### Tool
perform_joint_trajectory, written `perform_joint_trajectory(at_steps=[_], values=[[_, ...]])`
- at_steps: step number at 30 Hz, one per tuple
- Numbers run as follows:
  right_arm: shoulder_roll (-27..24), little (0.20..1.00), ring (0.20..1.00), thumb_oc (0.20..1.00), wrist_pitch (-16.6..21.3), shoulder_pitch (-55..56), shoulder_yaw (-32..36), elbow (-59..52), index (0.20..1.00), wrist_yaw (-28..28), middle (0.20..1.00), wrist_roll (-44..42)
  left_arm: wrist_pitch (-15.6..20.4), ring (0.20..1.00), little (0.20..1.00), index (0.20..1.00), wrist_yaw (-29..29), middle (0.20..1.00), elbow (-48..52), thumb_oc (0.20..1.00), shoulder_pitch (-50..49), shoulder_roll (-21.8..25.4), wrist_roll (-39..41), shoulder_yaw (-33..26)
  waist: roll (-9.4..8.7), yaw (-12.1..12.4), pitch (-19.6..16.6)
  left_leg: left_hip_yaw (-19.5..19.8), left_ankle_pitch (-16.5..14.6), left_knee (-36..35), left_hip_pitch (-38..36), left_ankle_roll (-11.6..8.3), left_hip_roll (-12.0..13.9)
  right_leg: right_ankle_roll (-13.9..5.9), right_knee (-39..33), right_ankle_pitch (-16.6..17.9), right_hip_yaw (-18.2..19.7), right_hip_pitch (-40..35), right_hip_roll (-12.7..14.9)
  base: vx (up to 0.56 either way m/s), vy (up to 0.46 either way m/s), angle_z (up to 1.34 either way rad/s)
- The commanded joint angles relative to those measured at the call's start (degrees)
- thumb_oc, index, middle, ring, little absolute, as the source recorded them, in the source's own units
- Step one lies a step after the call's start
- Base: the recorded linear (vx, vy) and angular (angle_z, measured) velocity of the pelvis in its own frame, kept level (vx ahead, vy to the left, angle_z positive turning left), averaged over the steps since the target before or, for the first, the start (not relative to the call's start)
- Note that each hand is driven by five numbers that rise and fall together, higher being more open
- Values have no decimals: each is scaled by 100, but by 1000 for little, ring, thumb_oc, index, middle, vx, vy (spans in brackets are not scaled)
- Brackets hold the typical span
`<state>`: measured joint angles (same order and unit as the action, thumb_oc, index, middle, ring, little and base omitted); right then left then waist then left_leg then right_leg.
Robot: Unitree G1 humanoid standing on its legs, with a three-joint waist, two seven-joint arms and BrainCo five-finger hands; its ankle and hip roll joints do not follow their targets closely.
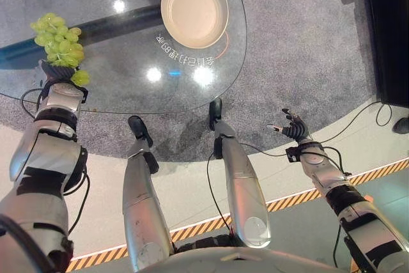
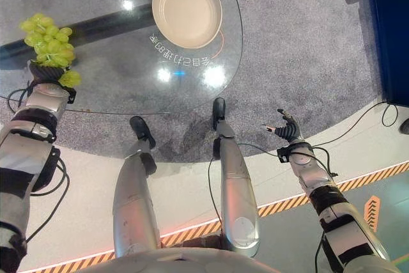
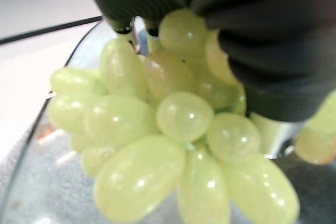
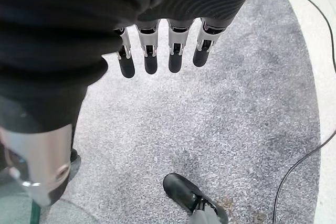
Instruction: Pick up fruits into the plate
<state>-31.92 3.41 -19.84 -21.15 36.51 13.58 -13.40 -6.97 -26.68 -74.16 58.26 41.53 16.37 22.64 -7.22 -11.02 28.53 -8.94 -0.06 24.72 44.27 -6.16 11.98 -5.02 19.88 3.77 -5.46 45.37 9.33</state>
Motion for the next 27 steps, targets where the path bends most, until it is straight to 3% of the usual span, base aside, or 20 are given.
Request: perform_joint_trajectory(at_steps=[1,15,20,27], values=[[-91,1000,1000,1000,27,331,-47,-292,1000,155,1000,17,635,200,200,200,-276,200,426,200,-290,-218,354,-405,-169,10,127,-83,-231,-211,-31,162,-639,96,27,-418,-127,-146,-596,0,0,0],[54,1000,1000,1000,515,1131,-9,-510,1000,471,1000,376,2429,200,200,200,-1772,200,2566,200,-628,-290,51,-870,7,138,127,-195,-274,-430,-339,139,-731,60,-142,-479,-285,-421,-384,-8,-2,4],[116,1000,1000,1000,715,1283,23,-642,1000,583,1000,512,2661,200,200,200,-2056,200,3180,200,-693,-341,-93,-905,51,179,127,-216,-284,-494,-480,148,-743,44,-173,-492,-336,-544,-323,-16,-9,4],[70,1000,1000,1000,1267,1457,244,-1359,1000,597,1000,641,2848,200,200,200,-2249,200,3886,200,-1052,-365,-1019,-988,176,261,127,-254,-301,-719,-1144,180,-777,-17,-222,-572,-406,-1112,-250,-21,12,6]])
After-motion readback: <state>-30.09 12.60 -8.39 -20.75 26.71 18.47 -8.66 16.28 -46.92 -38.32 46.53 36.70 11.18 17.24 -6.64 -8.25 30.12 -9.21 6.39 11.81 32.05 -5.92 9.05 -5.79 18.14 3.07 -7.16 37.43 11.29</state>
